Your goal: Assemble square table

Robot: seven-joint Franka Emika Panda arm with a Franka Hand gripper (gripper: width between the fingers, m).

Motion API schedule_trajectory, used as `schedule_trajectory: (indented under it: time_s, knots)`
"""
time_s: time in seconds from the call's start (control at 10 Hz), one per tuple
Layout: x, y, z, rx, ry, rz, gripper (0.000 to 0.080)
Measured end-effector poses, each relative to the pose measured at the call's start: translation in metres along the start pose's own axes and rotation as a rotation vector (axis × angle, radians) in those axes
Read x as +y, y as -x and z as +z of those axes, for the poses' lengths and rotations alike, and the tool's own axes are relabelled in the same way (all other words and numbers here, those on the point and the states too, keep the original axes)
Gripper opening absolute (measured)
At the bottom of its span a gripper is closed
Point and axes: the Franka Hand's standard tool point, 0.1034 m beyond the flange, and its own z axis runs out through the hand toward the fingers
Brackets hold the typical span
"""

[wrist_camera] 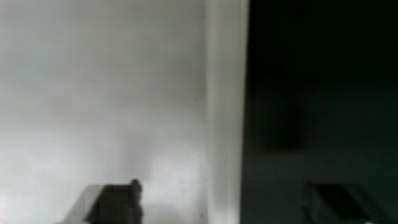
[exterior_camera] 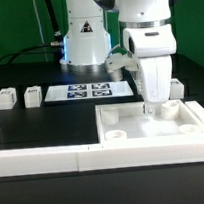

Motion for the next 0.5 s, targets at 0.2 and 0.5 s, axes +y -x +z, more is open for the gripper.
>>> schedule_trajectory:
  time_s: [0.2, 0.5]
  knots:
    - [0.0, 0.0001, 0.0001, 0.0, 0.0, 0.0, 0.0561]
    - [0.0, 0.0003, 0.0001, 0.0, 0.0, 0.0, 0.0644]
